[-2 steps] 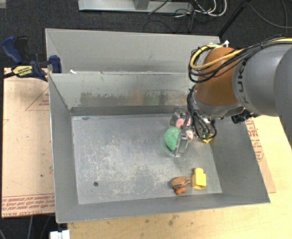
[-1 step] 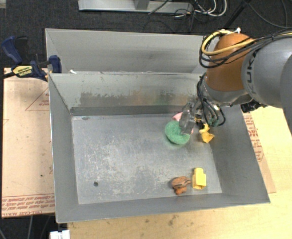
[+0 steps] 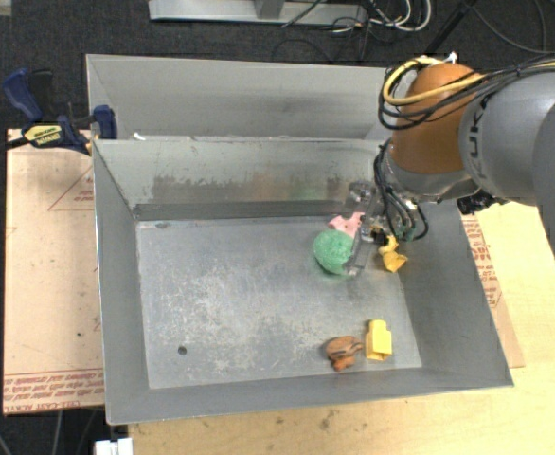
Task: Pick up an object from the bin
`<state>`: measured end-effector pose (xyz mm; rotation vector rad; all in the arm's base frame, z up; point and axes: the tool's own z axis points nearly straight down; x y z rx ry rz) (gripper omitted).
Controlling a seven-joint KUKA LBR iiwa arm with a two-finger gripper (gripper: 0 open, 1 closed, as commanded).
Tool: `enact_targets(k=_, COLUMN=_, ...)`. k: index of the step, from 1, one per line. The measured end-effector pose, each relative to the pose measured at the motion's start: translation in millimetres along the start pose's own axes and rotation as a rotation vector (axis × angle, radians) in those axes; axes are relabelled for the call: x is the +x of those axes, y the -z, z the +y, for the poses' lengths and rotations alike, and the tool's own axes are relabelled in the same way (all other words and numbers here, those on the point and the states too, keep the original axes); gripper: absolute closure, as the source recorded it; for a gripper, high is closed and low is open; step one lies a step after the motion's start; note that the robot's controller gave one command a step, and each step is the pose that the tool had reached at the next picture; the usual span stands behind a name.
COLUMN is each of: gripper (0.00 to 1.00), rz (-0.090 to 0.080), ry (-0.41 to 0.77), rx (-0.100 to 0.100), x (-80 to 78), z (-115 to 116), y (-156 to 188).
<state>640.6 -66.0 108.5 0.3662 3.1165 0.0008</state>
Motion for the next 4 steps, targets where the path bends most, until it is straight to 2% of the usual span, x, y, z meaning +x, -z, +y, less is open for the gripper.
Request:
enact_targets(k=1, gripper=0.00, rz=0.000, ry=0.000, rx=0.000, x=0.0, z=0.0, y=0.0)
enact_targets(k=2, gripper=1.00, rz=-0.008, ry=-0.080, rx=-0.001, x=2.3, z=-12.6, y=-34.1)
enact_targets(k=3, gripper=1.00, rz=-0.008, ry=-0.080, rx=0.000, x=2.3, z=-12.6, y=-34.1)
enact_targets(k=4, gripper=1.00, rz=-0.009, ry=-0.116, rx=0.000, x=22.2, z=-54.3, y=149.5)
